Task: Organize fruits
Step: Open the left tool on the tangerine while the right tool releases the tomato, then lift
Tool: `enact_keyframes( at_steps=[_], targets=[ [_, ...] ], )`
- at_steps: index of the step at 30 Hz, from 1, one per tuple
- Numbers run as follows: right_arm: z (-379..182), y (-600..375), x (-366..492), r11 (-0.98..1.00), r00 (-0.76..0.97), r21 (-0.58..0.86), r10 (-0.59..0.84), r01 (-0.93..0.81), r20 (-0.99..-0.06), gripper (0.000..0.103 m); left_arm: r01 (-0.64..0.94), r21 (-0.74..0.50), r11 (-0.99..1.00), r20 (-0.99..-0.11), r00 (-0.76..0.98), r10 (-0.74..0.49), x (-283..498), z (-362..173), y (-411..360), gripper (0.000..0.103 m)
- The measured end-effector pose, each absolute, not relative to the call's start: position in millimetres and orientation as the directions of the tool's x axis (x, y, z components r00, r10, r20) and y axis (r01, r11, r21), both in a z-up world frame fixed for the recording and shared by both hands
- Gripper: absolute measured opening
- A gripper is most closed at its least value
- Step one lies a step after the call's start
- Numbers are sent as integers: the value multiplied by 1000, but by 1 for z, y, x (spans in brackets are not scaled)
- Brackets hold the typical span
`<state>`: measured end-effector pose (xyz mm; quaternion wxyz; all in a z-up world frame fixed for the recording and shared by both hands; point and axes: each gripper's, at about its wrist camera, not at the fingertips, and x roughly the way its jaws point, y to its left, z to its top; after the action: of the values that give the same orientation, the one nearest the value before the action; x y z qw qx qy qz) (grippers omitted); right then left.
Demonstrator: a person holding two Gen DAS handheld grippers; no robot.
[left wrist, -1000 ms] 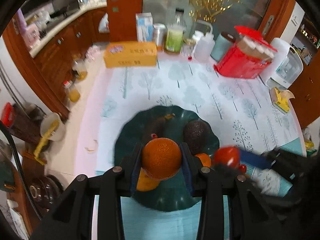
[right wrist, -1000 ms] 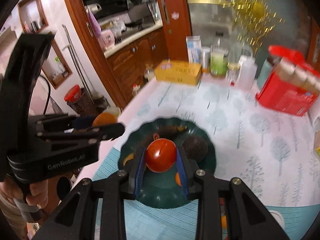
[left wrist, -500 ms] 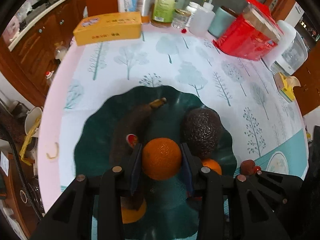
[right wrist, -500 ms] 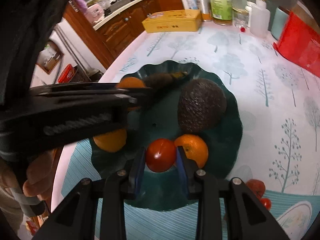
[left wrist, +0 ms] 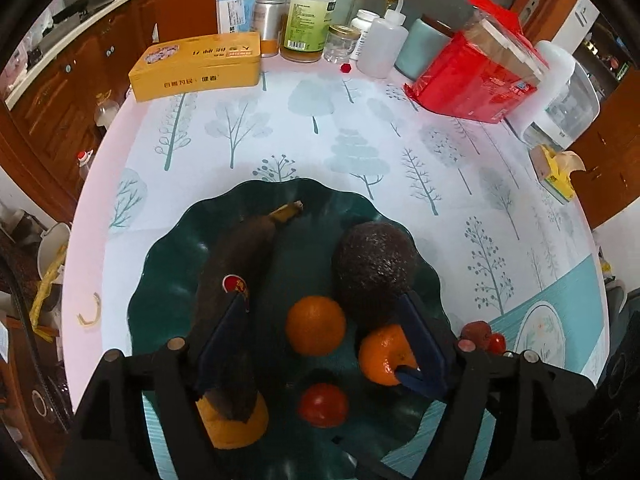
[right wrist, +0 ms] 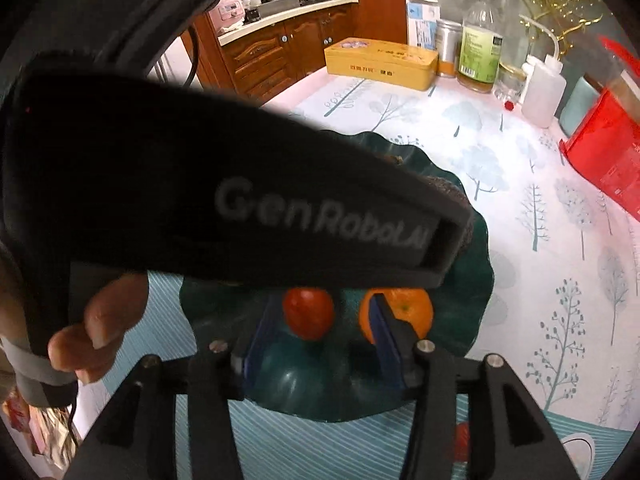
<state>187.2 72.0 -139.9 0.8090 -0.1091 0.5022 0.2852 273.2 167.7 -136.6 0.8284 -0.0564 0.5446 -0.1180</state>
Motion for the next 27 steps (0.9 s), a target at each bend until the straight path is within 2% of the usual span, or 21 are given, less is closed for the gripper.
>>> enact_keyframes(
  at_steps=[7,19,27],
  targets=[
    [-123,60,176,822,359,121,369,-556,-857,50,133,-183,974,-882,415,-222,252,-114,168,79],
    [-83,19,147,871,428,147,369,-468,-825,50,119,-140,983,-826,534,-182,192,-51,165,99],
    [-55,-30,126,933,516,168,320,-320,-795,50,110,-174,979,-789,579,-206,147,-16,158,102]
  ],
)
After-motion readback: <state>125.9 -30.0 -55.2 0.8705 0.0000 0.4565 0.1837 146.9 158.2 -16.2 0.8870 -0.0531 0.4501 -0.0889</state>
